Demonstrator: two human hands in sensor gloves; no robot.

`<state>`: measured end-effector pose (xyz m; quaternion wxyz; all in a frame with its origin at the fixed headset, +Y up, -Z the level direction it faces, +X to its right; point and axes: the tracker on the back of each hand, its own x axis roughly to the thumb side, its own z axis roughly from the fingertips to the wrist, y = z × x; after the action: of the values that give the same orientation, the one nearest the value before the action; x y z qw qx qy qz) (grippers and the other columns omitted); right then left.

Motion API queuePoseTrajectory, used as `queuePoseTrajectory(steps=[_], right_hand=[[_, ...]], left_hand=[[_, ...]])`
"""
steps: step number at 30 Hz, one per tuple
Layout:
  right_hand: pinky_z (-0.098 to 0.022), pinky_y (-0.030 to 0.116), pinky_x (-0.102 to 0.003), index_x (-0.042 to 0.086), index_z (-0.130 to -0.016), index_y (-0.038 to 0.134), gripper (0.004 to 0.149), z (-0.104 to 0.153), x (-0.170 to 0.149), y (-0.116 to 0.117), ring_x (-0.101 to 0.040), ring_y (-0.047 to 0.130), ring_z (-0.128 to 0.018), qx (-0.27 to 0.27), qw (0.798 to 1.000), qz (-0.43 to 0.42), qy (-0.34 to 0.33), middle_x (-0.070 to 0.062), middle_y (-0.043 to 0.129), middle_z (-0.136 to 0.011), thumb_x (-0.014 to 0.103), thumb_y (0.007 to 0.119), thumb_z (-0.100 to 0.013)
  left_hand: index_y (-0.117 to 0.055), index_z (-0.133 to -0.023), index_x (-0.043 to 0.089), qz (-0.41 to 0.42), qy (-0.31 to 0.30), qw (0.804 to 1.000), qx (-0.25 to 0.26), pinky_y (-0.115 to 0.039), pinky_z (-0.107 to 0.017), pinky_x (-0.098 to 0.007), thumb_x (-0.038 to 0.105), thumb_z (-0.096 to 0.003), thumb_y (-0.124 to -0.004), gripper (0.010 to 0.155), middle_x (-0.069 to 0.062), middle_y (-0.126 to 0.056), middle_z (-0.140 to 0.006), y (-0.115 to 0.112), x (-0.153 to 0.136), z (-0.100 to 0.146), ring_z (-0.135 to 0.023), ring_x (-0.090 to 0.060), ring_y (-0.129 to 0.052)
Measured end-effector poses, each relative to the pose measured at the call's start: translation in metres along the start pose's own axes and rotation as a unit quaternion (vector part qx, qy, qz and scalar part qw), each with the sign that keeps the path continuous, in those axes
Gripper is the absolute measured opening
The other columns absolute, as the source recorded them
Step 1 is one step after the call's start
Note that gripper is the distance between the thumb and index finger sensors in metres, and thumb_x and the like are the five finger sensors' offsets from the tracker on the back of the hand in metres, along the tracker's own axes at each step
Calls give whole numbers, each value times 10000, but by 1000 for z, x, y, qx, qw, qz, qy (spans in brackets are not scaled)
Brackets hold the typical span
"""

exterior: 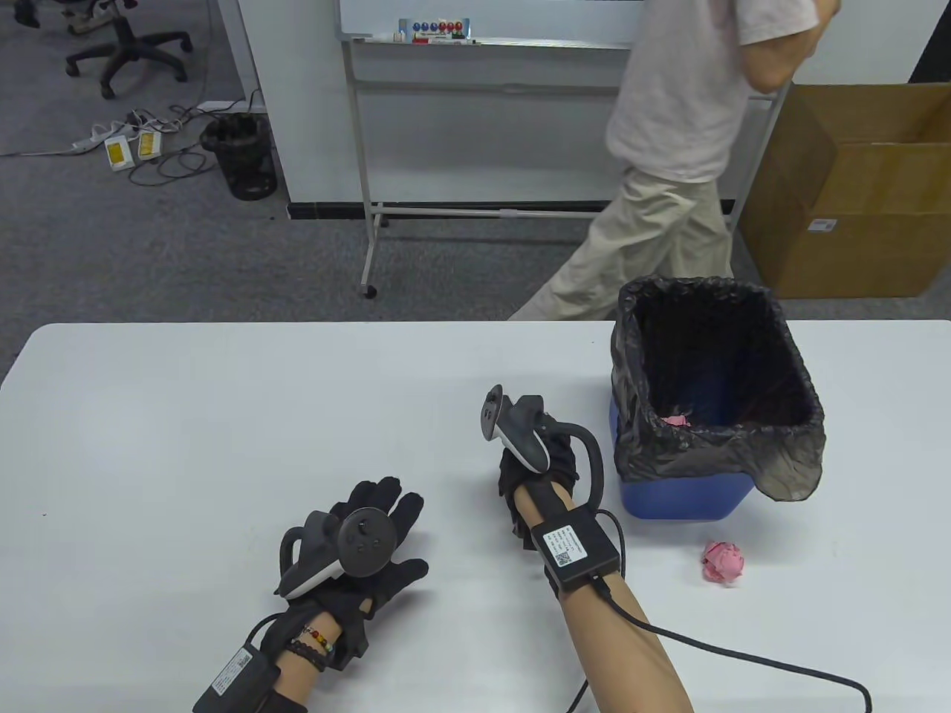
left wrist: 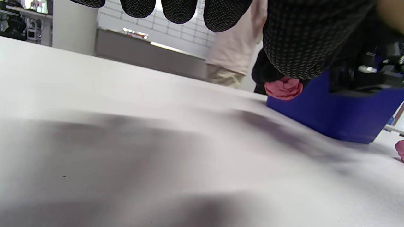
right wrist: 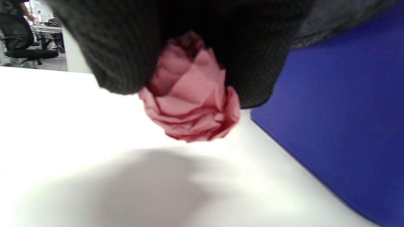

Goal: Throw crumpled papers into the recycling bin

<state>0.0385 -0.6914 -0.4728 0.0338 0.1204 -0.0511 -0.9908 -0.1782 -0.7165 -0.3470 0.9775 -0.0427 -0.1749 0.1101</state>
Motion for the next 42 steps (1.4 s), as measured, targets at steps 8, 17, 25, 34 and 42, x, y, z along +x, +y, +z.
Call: queuePoseTrajectory(steps=[8, 17, 25, 34, 42], right_hand=[[-522, 951, -341, 260, -835, 910, 478, 22, 0, -31, -284, 1002, -818, 81, 994, -77, -16, -19, 909, -926, 363, 911, -368], [-513, 954, -354, 240, -839, 914, 480, 27, -29, -80, -301, 1004, -811, 131, 975, -179, 2, -43, 913, -923, 351, 917, -372], [-504, 960, -359, 231, -827, 926, 475, 26, -84, -147, -310, 1011, -797, 7, 961, -270, 65, -52, 923, -911, 337, 927, -364], [-554, 925, -397, 271, -856, 891, 522, 31, -155, -188, -283, 974, -859, -265, 927, -199, 176, -19, 887, -954, 355, 936, -343], [-736, 589, -584, 341, -1080, 540, 851, 24, -183, -164, -382, 540, -1117, -134, 953, -220, 161, -26, 501, -1192, 579, 856, -326]], left_hand=[[-463, -1123, 236, 0, -6, 1000, 2, -423, -747, -703, 548, -432, -832, 844, -140, -337, -1238, -1, 2, 1, -1124, -483, -365], [-464, -1124, 231, 5, -12, 1000, 4, -434, -750, -693, 546, -432, -833, 845, -146, -338, -1236, -1, 4, 2, -1123, -481, -373], [-462, -1124, 228, 16, -17, 1000, 4, -447, -753, -679, 545, -433, -833, 846, -148, -338, -1235, -2, 6, 2, -1122, -477, -384], [-463, -1123, 228, 16, -14, 1000, 7, -448, -752, -679, 546, -432, -833, 845, -149, -339, -1234, 0, 5, 3, -1121, -476, -387], [-464, -1123, 231, 17, -16, 1000, 7, -442, -749, -689, 546, -432, -833, 844, -146, -339, -1235, 0, 6, 3, -1122, -476, -383]])
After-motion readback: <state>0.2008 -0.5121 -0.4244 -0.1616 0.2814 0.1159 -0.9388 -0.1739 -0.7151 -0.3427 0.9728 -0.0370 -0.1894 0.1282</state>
